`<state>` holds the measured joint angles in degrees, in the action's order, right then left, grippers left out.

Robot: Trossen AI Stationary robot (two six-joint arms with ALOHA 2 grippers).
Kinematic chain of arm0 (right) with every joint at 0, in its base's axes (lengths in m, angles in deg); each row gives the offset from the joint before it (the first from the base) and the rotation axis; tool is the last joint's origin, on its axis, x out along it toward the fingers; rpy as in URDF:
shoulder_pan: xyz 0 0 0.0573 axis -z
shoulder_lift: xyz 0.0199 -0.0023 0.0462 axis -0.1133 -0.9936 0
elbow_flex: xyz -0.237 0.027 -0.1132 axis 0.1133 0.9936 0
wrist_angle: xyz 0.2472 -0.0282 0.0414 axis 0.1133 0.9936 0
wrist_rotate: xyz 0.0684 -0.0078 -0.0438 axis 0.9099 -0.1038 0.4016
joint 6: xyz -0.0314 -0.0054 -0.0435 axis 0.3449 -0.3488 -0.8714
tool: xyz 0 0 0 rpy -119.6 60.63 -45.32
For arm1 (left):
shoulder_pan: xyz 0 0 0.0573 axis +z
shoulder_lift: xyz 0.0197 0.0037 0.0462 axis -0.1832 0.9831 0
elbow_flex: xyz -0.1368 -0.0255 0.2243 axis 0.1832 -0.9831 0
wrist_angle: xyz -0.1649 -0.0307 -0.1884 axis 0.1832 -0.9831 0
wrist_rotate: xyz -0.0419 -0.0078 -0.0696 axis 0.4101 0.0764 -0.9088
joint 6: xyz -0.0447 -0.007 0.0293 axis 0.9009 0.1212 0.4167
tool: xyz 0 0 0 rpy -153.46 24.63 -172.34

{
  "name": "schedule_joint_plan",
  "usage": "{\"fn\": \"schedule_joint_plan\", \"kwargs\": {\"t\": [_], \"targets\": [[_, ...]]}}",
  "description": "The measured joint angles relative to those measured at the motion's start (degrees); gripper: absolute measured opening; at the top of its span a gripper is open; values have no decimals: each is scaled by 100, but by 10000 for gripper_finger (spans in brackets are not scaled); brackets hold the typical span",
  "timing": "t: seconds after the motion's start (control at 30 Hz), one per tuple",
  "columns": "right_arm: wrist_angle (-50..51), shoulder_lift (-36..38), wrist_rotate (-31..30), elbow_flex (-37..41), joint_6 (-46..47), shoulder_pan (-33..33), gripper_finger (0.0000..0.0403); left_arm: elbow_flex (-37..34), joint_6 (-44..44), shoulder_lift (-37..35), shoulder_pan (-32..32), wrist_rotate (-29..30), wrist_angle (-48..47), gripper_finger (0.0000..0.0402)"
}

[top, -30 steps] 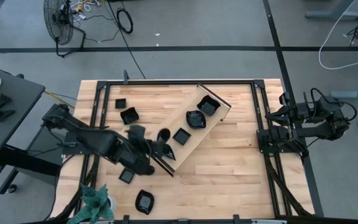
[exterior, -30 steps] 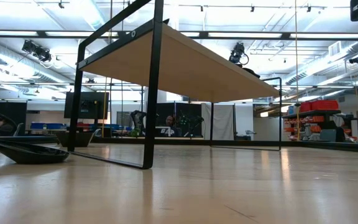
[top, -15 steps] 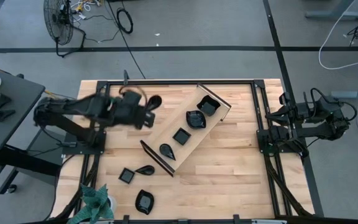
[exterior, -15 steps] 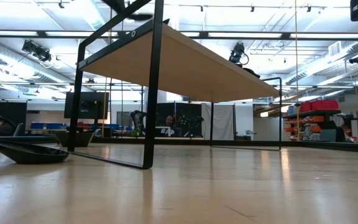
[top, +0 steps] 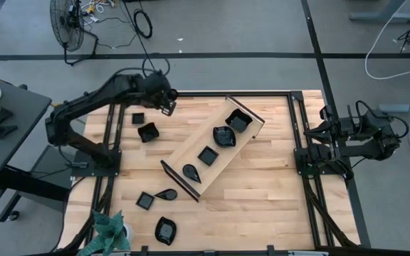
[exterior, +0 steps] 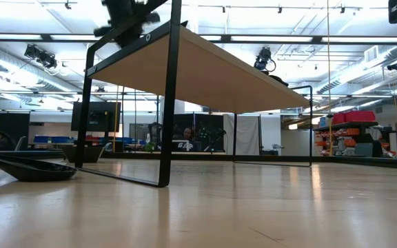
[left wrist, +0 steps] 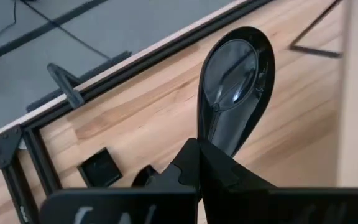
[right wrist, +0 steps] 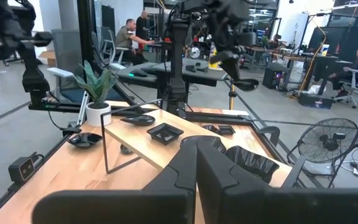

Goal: Pick & Place Mini shaped plates
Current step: Stack the black teardrop shaped plate on top of the black teardrop shaped plate on the shelf

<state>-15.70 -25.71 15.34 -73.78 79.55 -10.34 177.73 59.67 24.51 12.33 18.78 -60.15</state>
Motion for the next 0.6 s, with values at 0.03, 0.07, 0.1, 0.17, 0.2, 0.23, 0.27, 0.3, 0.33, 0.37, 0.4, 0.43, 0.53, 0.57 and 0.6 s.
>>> {"fn": "schedule_joint_plan", "kwargs": {"t": [0.03,0.07,0.1,0.17,0.2,0.23,0.27,0.3,0.33,0.37,0.4,0.43,0.53,0.57,0.6], "targets": [[0,0,0,0,-1,-1,10,0,-120,78,117,-96,12,2],[0,0,0,0,0,-2,10,0,-222,149,227,-188,19,2],[0,0,0,0,0,-2,10,0,-289,219,331,-273,21,2],[0,0,0,0,0,-1,10,0,-442,369,502,-453,70,3],[0,0,0,0,0,0,10,0,-534,448,601,-563,92,3],[-1,0,0,0,-1,-1,10,0,-594,524,684,-679,105,3],[0,0,0,0,0,0,10,0,-691,591,760,-792,132,3],[2,0,0,0,0,-1,10,0,-778,654,845,-891,158,3],[0,0,0,0,0,-2,10,0,-876,719,922,-948,172,3],[0,0,0,0,0,0,10,0,-973,778,1001,-1000,172,4],[2,0,0,0,0,0,10,0,-1041,838,1078,-1036,172,4],[0,0,0,0,0,0,10,0,-1122,905,1157,-1078,172,4],[1,0,0,0,-1,0,10,0,-1210,1120,1363,-1159,165,4],[-1,0,0,0,0,0,10,0,-1203,1192,1414,-1205,166,4],[1,0,0,0,0,0,10,0,-1196,1249,1461,-1277,167,4]]}}
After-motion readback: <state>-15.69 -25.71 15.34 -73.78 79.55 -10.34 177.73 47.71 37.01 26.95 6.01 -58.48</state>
